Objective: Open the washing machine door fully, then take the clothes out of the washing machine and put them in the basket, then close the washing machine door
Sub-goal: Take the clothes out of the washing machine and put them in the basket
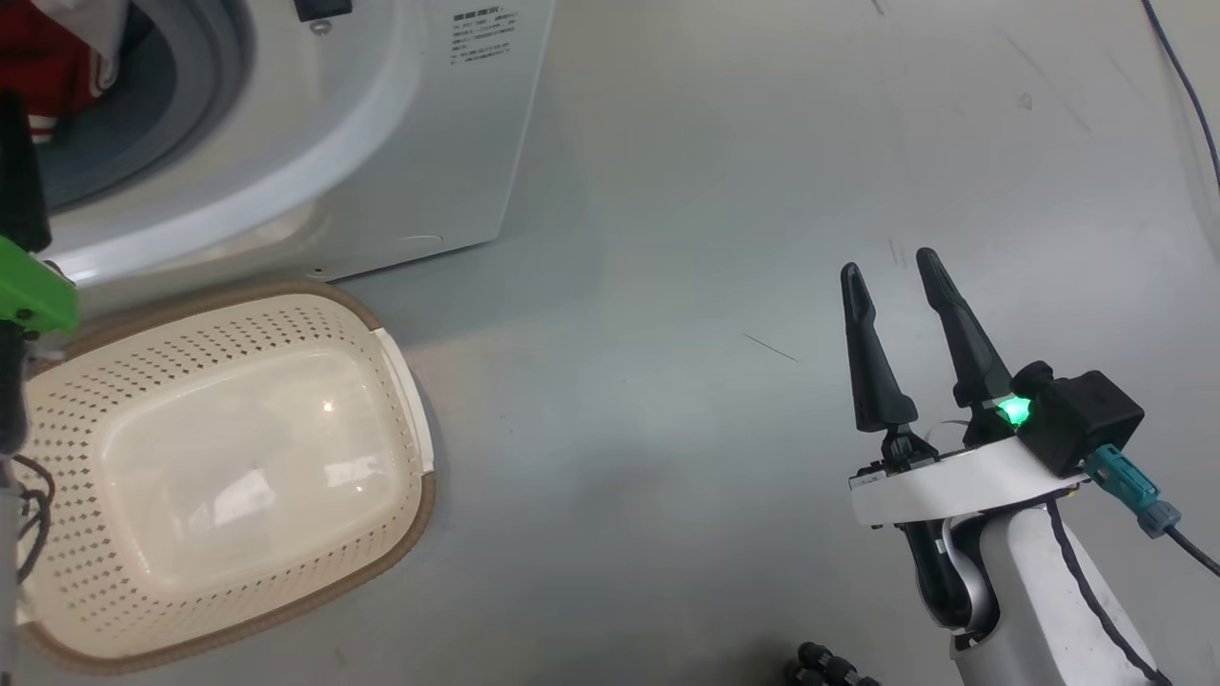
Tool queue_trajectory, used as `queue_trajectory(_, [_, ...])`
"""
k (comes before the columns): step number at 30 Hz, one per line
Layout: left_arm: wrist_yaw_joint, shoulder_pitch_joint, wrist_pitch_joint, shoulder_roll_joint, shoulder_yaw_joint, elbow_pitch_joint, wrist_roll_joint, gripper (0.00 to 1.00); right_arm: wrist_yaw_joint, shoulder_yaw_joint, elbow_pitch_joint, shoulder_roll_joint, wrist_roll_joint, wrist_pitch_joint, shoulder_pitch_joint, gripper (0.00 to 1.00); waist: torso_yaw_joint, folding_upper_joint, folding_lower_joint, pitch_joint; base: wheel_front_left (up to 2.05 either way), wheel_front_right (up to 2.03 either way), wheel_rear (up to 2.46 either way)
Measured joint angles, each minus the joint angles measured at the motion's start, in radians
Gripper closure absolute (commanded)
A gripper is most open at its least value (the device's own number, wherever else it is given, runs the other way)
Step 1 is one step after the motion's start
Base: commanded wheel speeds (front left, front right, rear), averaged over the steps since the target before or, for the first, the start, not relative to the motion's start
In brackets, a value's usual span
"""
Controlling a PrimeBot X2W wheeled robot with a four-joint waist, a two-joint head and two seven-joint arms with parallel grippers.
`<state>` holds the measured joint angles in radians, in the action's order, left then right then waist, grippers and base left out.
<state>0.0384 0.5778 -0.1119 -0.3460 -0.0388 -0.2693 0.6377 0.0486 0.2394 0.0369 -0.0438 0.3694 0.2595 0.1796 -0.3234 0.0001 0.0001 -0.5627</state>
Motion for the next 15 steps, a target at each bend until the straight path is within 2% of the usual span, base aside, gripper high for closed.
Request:
queue_trajectory(9, [-0.035,0.077,-0.051,-0.042,0.005,-0.087,-0.024,0.0,-0.025,0.027,-0.014,0.001,0.02,0.0,0.019,0.0,-0.062,0.0,0.0,-0.046,0.0,0.0,0.0])
queue_trajectory(15, [-0.044,0.128,-0.064,-0.044,0.001,-0.126,-0.032,0.0,-0.034,0.035,-0.017,0.002,0.028,0.0,0.022,0.0,-0.09,0.0,0.0,-0.068,0.0,0.0,0.0])
